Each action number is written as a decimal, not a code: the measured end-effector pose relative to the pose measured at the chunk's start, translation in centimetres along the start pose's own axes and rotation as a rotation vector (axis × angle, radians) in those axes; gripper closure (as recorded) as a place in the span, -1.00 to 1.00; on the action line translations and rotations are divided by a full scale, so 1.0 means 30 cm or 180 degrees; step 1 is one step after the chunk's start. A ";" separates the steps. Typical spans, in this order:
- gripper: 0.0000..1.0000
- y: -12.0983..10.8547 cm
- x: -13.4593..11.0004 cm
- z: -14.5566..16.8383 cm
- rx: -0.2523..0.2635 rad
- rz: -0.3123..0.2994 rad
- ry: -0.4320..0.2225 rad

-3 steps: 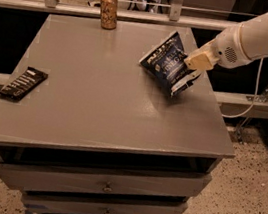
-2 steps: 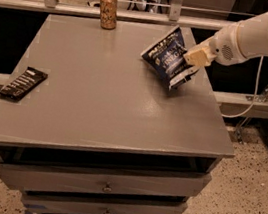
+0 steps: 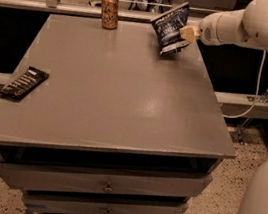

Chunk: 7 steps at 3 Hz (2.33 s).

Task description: Move blue chip bag near orange can

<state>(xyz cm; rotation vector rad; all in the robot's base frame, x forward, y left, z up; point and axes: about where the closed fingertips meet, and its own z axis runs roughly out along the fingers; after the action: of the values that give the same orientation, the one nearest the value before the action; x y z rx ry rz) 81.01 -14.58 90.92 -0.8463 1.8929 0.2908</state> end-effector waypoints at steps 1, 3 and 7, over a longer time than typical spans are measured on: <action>1.00 -0.059 -0.076 0.128 0.0060 0.0142 -0.0185; 1.00 0.016 -0.170 0.286 -0.0210 0.0214 -0.0312; -0.23 0.220 -0.202 0.472 -0.0794 0.0313 -0.0271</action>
Offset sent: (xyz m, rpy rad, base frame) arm 0.0963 0.0536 0.0167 0.1496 -0.0254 -0.0076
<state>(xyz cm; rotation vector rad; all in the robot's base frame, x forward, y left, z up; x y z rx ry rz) 88.03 0.43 88.44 -0.8915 1.8452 0.6244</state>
